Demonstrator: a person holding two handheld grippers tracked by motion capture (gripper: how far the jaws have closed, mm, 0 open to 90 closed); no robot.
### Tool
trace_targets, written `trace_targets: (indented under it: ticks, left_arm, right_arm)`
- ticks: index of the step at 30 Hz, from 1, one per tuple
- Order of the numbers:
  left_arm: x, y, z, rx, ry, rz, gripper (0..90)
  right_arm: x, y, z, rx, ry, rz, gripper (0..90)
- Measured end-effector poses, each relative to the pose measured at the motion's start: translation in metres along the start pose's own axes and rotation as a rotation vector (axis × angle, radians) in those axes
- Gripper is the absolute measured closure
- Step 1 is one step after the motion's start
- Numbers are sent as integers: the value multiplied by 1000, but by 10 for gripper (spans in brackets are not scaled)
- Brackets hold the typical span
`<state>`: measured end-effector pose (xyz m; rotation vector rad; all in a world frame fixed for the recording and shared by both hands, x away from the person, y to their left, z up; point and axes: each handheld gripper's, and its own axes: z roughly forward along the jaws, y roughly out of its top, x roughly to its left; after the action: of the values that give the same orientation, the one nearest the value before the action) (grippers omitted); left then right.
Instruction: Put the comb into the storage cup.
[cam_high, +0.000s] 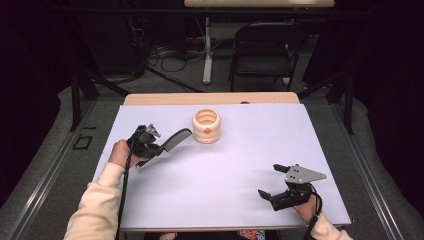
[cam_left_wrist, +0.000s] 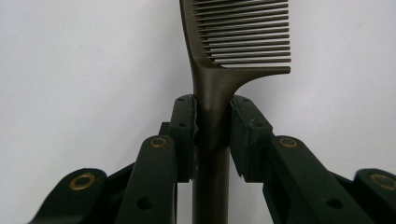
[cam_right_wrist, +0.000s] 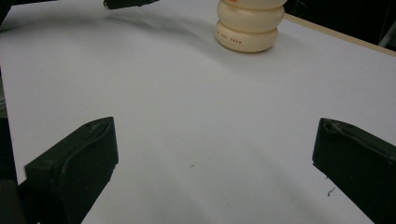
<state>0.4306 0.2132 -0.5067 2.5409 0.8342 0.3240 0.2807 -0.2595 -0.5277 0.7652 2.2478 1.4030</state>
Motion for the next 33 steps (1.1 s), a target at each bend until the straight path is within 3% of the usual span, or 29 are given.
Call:
trace_targets:
  ticks: [7,33]
  left_arm:
    - [-2,-2,-2,-21,2,-12,725]
    - [-10,-10,-7,-177,49,-103,725]
  right_arm:
    - [0,0,0,-3,0,0,0]
    - [0,0,0,-1,-3,0,0]
